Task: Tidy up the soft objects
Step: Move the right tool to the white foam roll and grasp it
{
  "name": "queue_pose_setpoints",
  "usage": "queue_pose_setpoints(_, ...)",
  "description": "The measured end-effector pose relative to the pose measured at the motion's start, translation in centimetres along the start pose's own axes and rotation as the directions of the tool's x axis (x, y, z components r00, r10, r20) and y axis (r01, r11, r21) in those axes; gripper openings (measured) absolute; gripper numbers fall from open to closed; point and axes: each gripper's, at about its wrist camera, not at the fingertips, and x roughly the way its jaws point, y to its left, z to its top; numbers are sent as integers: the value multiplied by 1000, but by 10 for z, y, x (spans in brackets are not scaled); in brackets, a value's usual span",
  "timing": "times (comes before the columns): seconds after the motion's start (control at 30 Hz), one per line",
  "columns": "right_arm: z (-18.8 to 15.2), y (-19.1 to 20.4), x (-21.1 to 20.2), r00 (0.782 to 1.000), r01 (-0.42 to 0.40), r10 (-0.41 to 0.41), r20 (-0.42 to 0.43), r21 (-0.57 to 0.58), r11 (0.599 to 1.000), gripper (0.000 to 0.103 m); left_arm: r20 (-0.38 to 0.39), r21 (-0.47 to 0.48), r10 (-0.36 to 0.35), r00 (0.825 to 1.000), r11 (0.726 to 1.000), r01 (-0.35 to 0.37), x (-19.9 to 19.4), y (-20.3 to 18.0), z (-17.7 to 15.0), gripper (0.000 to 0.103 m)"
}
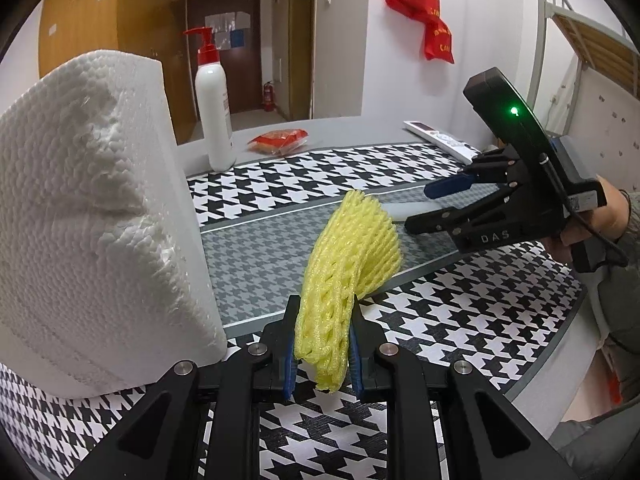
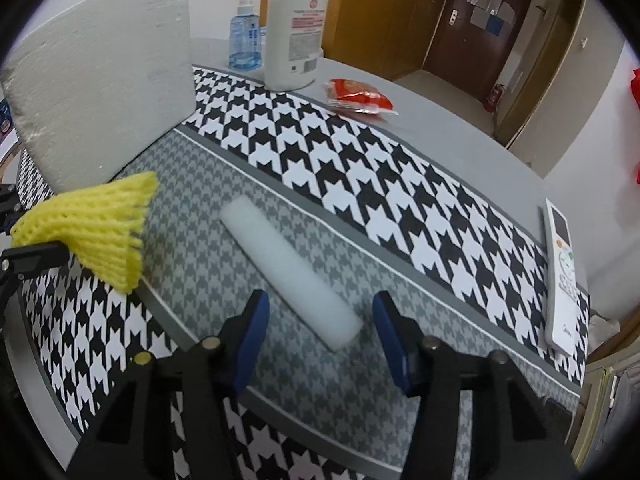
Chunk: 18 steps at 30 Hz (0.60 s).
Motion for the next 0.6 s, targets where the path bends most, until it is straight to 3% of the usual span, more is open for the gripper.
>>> queue_pose_setpoints(0.3, 2, -10, 8, 997, -67, 70, -31, 93, 993, 57, -15, -16, -10, 1000, 1000, 10, 1, 1, -2, 22)
queue_pose_setpoints(0.4, 1, -4, 6, 997, -65, 68, -36, 79, 995, 42, -9, -13, -18, 1000, 1000, 17, -1, 0, -1, 22)
queue_pose_setpoints(0.5, 0, 0, 4, 998, -36, 39, -41, 67, 997, 33, 0, -20, -16, 1000, 1000, 16, -6, 2, -1, 22)
queue_pose_setpoints(0.6, -6, -14, -5, 998, -58, 63, -22, 164, 985, 23, 11, -28, -13, 1000, 1000, 13, -10, 5, -2, 22)
